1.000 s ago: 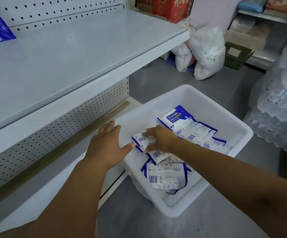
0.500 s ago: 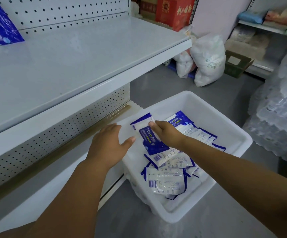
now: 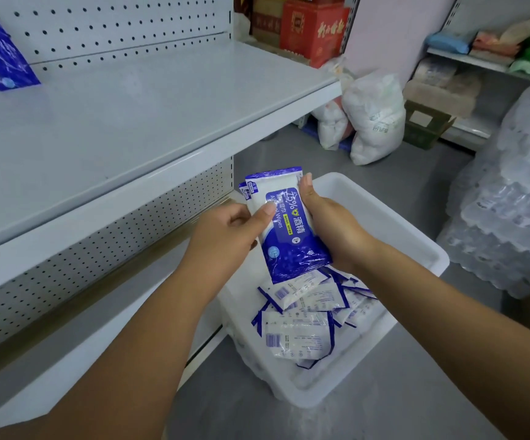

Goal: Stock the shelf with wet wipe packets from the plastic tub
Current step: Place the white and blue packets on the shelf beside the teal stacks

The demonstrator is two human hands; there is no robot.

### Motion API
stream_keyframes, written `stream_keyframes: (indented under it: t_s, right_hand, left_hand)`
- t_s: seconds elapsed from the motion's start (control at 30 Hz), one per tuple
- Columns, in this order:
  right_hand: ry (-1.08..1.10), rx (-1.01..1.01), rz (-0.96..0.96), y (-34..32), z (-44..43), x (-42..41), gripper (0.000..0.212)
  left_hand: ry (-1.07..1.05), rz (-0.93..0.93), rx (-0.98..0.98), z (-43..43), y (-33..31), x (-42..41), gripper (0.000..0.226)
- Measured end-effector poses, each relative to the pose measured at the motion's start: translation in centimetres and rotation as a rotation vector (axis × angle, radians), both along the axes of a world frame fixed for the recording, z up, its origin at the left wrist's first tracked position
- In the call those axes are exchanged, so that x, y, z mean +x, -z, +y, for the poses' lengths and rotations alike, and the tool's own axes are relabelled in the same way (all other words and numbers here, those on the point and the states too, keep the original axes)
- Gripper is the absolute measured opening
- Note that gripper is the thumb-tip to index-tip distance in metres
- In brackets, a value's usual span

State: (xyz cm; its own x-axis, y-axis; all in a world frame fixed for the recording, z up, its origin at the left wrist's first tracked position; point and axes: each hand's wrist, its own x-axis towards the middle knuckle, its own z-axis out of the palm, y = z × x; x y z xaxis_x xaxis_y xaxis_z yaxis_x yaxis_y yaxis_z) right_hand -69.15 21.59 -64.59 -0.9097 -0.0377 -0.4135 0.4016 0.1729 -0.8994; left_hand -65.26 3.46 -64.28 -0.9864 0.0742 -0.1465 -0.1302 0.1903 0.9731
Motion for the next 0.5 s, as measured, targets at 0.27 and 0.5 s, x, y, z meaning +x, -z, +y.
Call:
stream_keyframes:
  t_s: [0.27,0.5]
  right_hand:
    - [-0.137,-0.131,0.281,-2.3,-1.1,-0.5,0.07]
    - [-0.272,-0.258,0.395,-4.5,-6.5,-1.3,0.056]
  left_hand:
    - [-0.249,0.104,0.188,-0.9,-4.3,0.2,0.025]
    - [-0.564,0.232,0.346,-5.0,-6.6,-1.0,0.032]
